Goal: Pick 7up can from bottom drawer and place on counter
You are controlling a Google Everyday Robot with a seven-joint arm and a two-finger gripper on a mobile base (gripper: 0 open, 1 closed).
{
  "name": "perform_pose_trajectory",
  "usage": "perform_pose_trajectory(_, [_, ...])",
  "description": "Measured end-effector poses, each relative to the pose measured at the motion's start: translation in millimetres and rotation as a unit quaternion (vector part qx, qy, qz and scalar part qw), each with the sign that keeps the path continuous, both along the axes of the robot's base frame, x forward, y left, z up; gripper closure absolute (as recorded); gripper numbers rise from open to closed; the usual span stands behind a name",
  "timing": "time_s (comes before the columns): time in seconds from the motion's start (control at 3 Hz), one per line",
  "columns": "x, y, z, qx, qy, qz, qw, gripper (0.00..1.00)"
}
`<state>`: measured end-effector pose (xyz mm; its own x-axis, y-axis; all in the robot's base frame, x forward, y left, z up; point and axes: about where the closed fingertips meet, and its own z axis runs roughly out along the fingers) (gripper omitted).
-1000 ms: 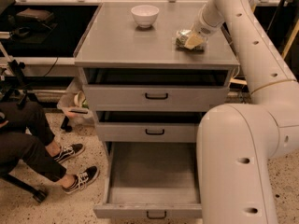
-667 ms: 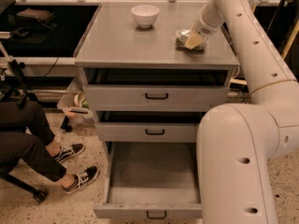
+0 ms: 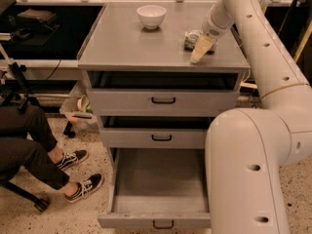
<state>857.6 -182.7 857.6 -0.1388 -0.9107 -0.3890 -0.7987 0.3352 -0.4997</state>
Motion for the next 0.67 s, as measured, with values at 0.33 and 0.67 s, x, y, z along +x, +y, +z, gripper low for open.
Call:
perform_pose_trajectory(0.33, [-0.3,0.5,1.5,0.0,0.001,0.0,1.0,0.0])
perform_pose_trajectory(0.67, [-12.5,2.6,12.8,-0.013,0.014,-0.013,0.9997,0.0])
